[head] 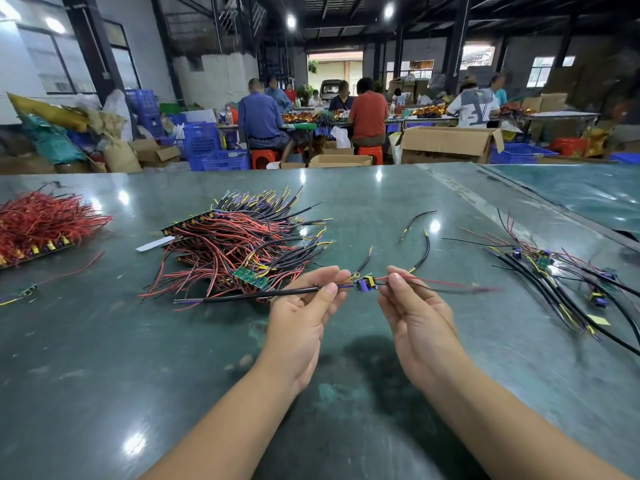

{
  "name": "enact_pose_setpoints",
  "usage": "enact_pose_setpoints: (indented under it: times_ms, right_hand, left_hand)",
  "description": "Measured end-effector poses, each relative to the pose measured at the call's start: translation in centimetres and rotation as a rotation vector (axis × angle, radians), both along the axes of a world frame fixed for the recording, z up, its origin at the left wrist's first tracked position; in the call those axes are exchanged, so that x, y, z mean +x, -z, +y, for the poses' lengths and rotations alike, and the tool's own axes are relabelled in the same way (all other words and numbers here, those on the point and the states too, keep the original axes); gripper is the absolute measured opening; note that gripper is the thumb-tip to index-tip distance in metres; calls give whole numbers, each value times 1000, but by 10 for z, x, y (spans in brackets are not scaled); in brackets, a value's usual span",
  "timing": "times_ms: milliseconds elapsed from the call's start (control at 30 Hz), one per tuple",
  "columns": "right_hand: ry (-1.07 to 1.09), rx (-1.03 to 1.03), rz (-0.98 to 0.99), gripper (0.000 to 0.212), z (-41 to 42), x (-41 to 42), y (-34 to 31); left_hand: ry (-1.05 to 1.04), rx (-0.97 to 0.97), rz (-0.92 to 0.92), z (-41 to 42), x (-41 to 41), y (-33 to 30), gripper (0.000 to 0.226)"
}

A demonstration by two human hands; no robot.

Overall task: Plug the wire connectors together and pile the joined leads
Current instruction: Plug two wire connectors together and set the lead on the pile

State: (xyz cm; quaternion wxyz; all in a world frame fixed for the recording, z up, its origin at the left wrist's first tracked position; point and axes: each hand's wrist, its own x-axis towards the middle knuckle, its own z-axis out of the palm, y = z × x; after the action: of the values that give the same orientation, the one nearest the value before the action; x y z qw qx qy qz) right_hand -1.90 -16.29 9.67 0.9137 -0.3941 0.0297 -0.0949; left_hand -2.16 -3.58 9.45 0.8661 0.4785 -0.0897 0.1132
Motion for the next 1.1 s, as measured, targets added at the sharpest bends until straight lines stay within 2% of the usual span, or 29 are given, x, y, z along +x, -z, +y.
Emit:
enact_pose_setpoints:
  times_ms: [233, 533, 667, 833, 967, 1033, 1100]
  right_hand:
    - [111, 63, 22, 14, -15, 10, -5]
    - [220, -17, 41, 23, -27, 19, 0]
    - [274, 68, 77, 29, -37, 23, 0]
    - [350, 160, 78, 30, -67, 31, -3]
    - [159, 132, 149, 31, -63, 28, -1]
    - [23, -8, 148, 24, -52, 22, -2]
    - [-83, -218, 58, 10, -38, 14, -3]
  left_hand:
    - [-26, -45, 19, 3, 1, -2, 21]
    - [-44, -8, 48, 6, 2, 1, 21]
    - [-72, 7, 53, 8, 4, 2, 22]
    - [-183, -117, 66, 30, 11, -3, 24]
    - [-183, -154, 63, 33, 12, -4, 22]
    - [-143, -157, 53, 28, 11, -4, 22]
    - [-93, -148, 48, 24, 9, -3, 22]
